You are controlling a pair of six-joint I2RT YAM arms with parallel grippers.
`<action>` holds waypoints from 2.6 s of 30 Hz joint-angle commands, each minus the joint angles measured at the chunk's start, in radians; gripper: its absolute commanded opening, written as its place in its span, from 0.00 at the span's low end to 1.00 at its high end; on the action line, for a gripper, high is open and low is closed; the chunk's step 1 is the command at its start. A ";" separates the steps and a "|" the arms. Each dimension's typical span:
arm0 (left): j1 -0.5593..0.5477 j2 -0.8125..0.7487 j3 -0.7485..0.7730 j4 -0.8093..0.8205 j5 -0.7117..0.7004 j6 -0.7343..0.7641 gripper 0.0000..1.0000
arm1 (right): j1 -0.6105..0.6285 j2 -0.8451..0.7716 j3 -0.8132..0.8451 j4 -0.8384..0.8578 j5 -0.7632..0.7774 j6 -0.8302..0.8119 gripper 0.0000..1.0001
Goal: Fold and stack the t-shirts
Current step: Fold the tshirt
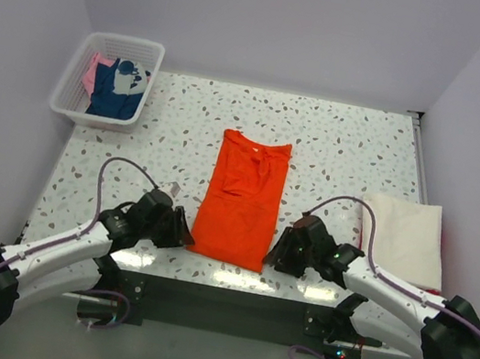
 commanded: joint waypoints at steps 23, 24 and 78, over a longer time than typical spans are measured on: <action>-0.116 0.065 -0.092 0.128 -0.087 -0.133 0.15 | 0.114 0.154 -0.119 0.241 -0.005 0.171 0.29; -0.119 0.065 -0.092 0.129 -0.082 -0.131 0.11 | 0.112 0.151 -0.114 0.236 -0.005 0.171 0.26; 0.395 1.238 1.331 0.086 0.267 0.234 0.11 | -0.509 1.173 1.493 -0.224 -0.309 -0.395 0.28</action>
